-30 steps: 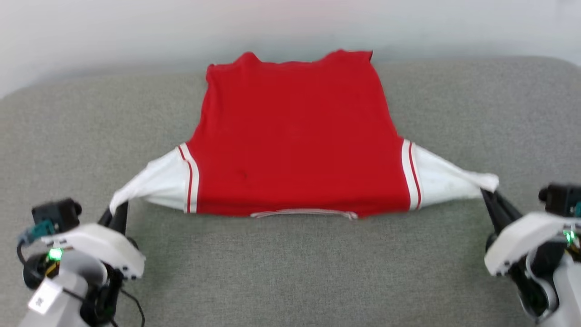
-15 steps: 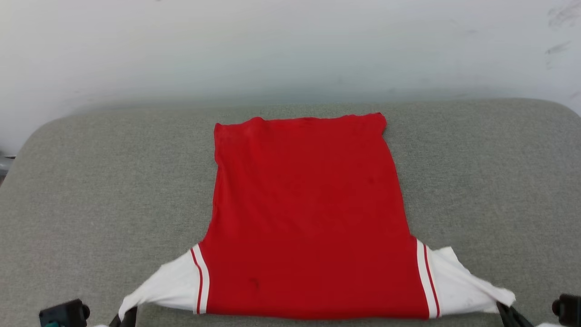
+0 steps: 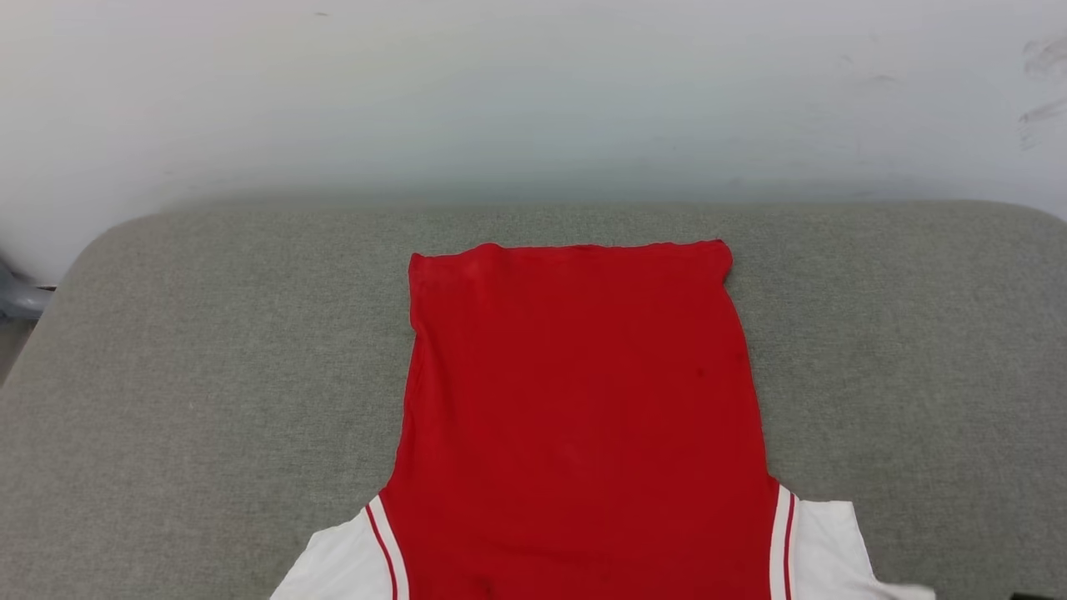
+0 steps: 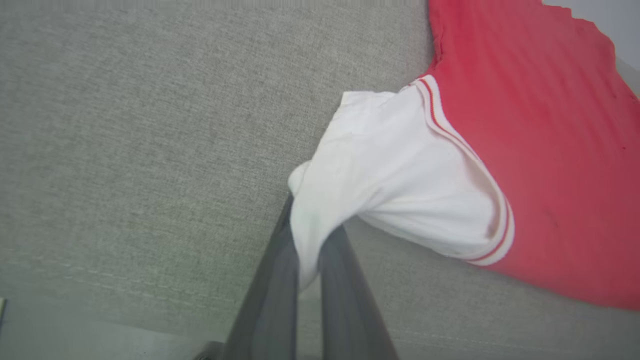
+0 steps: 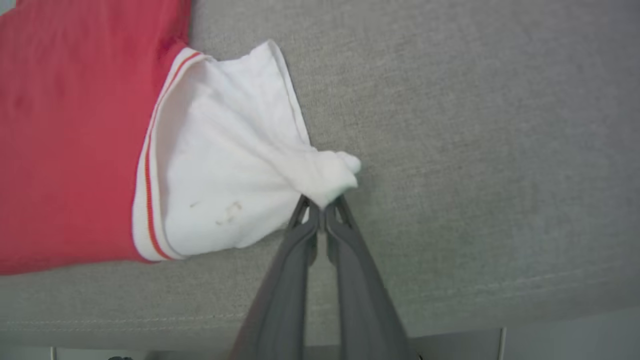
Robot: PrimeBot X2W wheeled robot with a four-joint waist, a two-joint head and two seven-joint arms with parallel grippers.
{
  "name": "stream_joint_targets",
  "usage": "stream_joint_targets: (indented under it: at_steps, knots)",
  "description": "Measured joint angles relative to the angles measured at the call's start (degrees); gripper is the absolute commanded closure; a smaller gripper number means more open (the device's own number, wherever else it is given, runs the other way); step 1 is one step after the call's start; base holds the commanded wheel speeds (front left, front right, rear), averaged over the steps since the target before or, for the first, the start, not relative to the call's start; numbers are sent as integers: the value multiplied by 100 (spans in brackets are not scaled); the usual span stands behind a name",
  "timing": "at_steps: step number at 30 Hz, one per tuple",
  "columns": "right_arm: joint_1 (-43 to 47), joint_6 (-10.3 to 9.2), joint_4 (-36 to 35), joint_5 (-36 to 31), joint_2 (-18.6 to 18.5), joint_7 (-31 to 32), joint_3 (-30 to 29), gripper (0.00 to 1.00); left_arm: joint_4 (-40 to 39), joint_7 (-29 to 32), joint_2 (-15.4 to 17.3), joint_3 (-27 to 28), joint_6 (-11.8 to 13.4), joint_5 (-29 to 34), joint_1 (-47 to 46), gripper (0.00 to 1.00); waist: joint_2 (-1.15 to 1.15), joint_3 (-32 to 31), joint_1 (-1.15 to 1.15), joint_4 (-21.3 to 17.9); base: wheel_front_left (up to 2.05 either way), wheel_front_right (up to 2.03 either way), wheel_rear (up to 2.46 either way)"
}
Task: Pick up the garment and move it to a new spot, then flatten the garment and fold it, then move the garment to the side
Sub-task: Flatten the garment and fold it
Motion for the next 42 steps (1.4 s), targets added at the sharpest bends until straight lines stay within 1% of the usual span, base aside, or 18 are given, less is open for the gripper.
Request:
stream_joint_targets:
  at_steps: [5,9,12,17,21,28,30,33,39,42]
  knots:
    - [-631,0,111,7,-18,-610,31,0,53,-30,-69,-122,-115,122,-293,100,0,108,0,64,0,0,0]
    - [-1514,0,594,71,-227,-849,-87,0,47,-90,-153,-190,-183,219,-604,100,0,287,0,147,0,0,0]
    - [-2284,-1,1093,114,-414,-853,2,0,43,-159,-209,-226,-236,316,-881,100,0,485,1,227,0,0,0]
    - [-3718,-1,2083,313,-757,-537,288,0,5,-277,-327,-316,-336,512,-1395,100,0,905,2,421,0,0,0]
    - [-4851,-2,2789,402,-1033,-130,458,0,-60,-323,-390,-436,-443,690,-1821,100,0,1283,2,627,0,0,0]
    - [-6543,-1,3717,342,-1501,723,731,0,-245,-399,-510,-624,-636,953,-2414,100,0,1955,2,1051,0,0,0]
    - [-6887,-1,3861,234,-1636,939,853,0,-294,-433,-555,-677,-687,984,-2533,100,0,2125,2,1193,0,0,0]
    - [-7297,-1,4043,99,-1734,1223,1049,0,-274,-508,-669,-761,-759,1036,-2639,100,0,2380,2,1399,0,0,0]
    - [-7682,-1,4395,-113,-1862,1669,1251,0,-29,-635,-860,-839,-928,1011,-2828,100,0,2802,1,1716,0,0,0]
    - [-7823,-2,4573,-137,-1898,1947,1265,0,93,-689,-893,-861,-989,1009,-2870,100,0,2918,1,1828,0,0,0]
